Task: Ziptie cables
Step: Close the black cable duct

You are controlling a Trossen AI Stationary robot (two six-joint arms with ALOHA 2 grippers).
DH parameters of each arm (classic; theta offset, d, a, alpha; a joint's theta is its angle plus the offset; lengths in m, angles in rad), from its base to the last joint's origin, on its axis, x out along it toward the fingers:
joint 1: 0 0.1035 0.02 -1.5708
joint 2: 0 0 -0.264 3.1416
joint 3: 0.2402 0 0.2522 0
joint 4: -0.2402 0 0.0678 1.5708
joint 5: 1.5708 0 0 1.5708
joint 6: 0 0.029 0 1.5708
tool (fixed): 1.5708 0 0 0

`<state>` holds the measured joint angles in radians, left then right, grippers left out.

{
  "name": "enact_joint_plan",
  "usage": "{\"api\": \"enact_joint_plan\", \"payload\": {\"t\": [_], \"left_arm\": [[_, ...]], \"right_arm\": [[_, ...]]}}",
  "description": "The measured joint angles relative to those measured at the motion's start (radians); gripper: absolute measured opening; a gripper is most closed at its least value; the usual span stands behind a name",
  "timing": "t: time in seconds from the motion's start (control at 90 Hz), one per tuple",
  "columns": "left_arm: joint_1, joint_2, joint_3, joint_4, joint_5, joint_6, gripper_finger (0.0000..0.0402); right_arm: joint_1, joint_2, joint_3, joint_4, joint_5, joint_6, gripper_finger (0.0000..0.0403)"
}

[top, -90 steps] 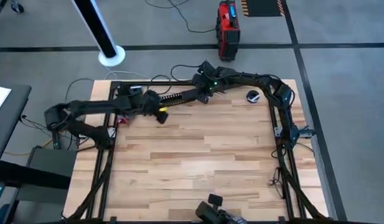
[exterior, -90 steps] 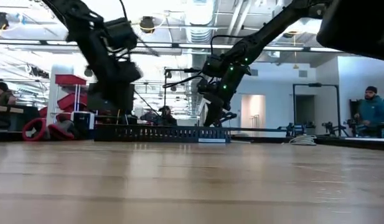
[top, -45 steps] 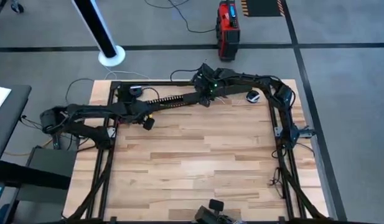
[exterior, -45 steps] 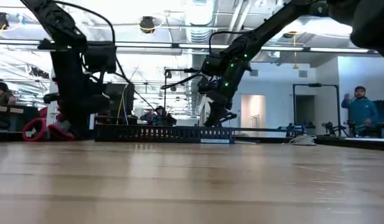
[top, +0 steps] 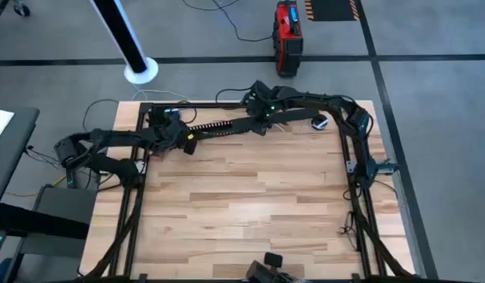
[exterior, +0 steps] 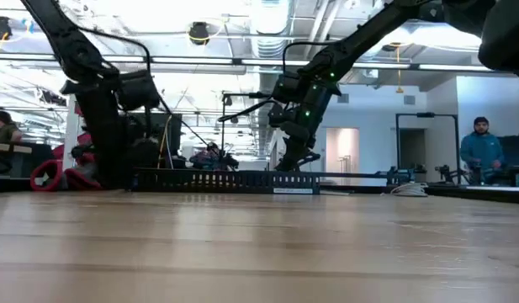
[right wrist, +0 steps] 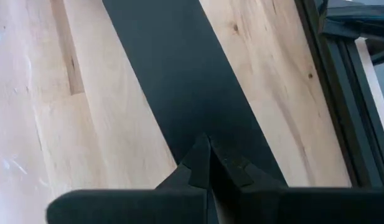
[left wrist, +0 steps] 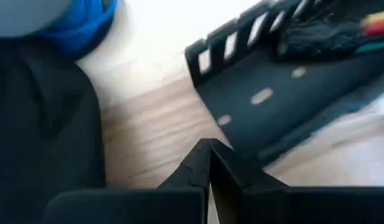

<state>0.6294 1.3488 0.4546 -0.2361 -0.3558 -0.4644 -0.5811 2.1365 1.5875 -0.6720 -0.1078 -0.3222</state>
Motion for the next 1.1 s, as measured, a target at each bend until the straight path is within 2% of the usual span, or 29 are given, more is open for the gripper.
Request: {"api": "enact_joint_plan", "payload": {"t": [0.222,0.511,0.8,1.1], "left_arm": [[0.003,0.081,0.012,0.12,-0.015,0.04,0.0],[0.006,0.09,0.016,0.148,0.0,0.07,0.0],[0.027,0.092,0.022,0.151,0.035,0.086,0.0],[0.027,0.092,0.022,0.166,0.053,0.104,0.0]], "right_arm": [[0.014,-0.001,-0.002,0.011,0.004,-0.018,0.0],[0.012,0.002,0.017,0.057,-0.005,-0.025,0.0],[0.012,-0.011,0.094,-0.006,-0.047,-0.006,0.0],[-0.022,-0.022,0.052,0.004,0.061,0.093,0.0]]}}
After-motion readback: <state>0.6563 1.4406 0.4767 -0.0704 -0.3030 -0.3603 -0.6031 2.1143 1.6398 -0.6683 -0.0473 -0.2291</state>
